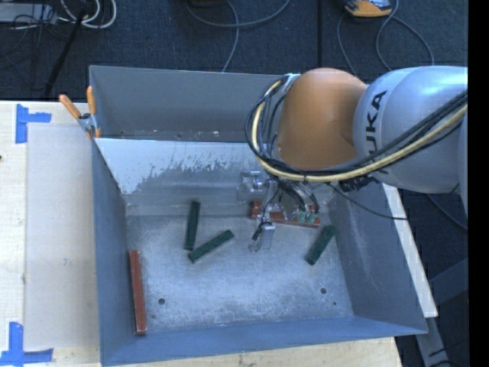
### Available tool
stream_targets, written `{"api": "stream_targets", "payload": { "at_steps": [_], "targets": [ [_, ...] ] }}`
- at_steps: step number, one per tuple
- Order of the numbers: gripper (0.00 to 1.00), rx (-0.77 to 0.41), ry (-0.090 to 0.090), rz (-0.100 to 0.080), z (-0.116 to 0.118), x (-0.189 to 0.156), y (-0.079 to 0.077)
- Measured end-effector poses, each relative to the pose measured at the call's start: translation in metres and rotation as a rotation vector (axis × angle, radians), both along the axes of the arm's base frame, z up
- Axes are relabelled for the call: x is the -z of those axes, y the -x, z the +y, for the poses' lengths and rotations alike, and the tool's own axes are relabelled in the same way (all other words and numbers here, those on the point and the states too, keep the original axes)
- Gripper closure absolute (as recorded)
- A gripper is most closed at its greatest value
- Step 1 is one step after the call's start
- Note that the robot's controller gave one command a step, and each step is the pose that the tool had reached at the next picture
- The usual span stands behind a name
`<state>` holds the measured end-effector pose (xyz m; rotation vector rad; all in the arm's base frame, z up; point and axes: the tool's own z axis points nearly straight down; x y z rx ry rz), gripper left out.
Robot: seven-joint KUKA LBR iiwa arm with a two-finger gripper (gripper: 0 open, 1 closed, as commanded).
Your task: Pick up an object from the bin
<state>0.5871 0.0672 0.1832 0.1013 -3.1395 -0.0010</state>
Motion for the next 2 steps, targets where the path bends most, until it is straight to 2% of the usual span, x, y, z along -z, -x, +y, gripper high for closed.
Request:
{"api": "stream_targets", "payload": {
  "at_steps": [1,2],
  "targets": [
    [0.00,-0.059,-0.001,-0.003,0.0527,0.1164,-0.0113],
    [1.00,-0.055,0.000,-0.002,0.0513,0.1128,-0.0116]
  ]
}}
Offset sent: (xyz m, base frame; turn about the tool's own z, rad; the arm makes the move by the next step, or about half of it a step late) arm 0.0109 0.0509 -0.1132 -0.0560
